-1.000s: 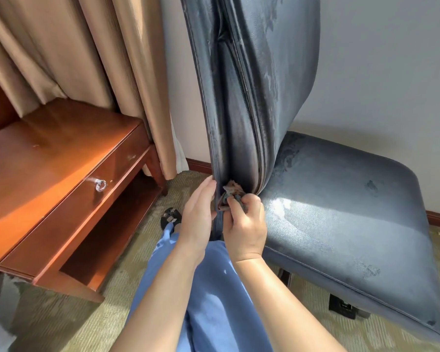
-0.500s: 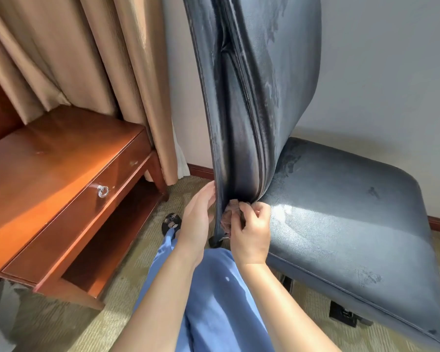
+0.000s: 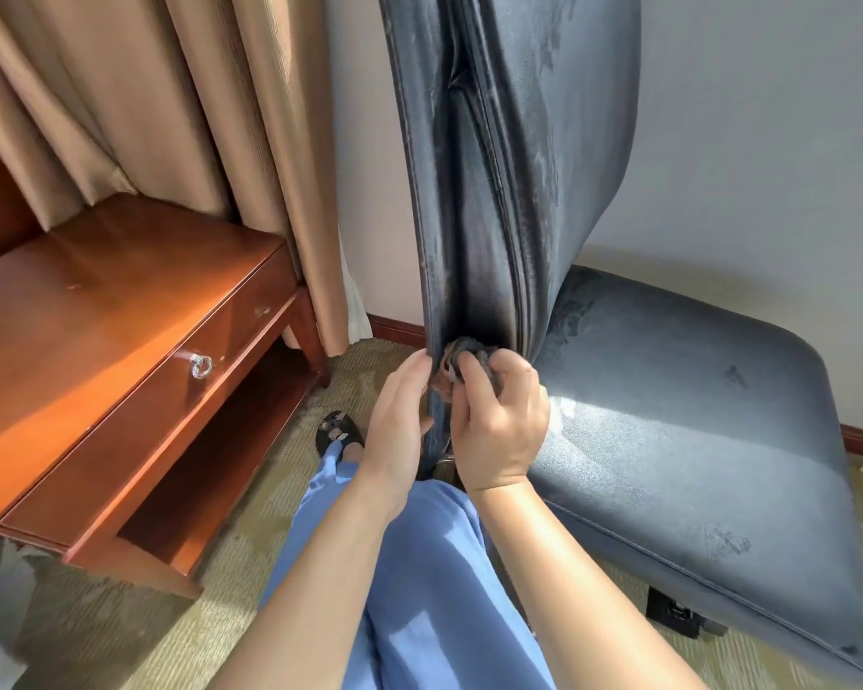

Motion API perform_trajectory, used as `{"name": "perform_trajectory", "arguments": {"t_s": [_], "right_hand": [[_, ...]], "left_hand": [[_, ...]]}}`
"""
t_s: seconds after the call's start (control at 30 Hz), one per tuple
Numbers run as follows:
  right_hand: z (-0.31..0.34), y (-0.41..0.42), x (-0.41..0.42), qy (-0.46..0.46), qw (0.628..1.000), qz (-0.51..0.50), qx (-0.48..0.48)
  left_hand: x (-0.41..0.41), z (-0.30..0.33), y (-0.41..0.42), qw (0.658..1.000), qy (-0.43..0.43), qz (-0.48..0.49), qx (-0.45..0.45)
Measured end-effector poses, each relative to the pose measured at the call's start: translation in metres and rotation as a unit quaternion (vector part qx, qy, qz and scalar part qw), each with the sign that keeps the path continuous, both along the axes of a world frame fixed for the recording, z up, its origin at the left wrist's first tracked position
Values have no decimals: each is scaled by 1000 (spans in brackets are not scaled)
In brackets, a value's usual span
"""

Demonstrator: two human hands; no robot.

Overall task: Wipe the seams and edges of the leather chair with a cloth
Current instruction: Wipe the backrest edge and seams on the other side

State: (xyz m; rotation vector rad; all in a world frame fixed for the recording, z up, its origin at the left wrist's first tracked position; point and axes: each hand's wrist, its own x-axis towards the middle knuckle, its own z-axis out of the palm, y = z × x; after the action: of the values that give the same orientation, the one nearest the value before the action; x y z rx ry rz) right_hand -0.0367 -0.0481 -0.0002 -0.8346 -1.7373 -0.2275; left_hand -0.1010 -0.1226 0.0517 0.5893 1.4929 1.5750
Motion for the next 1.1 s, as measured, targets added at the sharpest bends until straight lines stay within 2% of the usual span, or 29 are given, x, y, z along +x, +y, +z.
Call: {"name": "perform_trajectory", "arguments": {"t_s": [0.07,0.27,0.63,0.77,0.9,1.0,1.1], "right_hand": [[-6,2,2,-23,1000,-19,4],[-29,-4,-4,-74,993,-67,-61],[-46,-3,-2,-139,983,-65,-103],[-37,-4,-2,-158,974,-67,-151],[-22,-8,0,-86,978,-41,-187],[-3,-11,-2,0,984,-34,-173],[11,-8,-7,41,988,-34,-148]], "left_hand": [[0,-1,1,1000,9,-1,-1],[-2,-3,5,1000,-9,15,9],[-7,-1,7,1000,-6,15,10],[-6,6,6,1000,0,7,10],[-4,9,4,1000,19,-10,17],[-3,5,3,1000,19,-4,13],[-4,2,2,1000,-4,18,5]]}}
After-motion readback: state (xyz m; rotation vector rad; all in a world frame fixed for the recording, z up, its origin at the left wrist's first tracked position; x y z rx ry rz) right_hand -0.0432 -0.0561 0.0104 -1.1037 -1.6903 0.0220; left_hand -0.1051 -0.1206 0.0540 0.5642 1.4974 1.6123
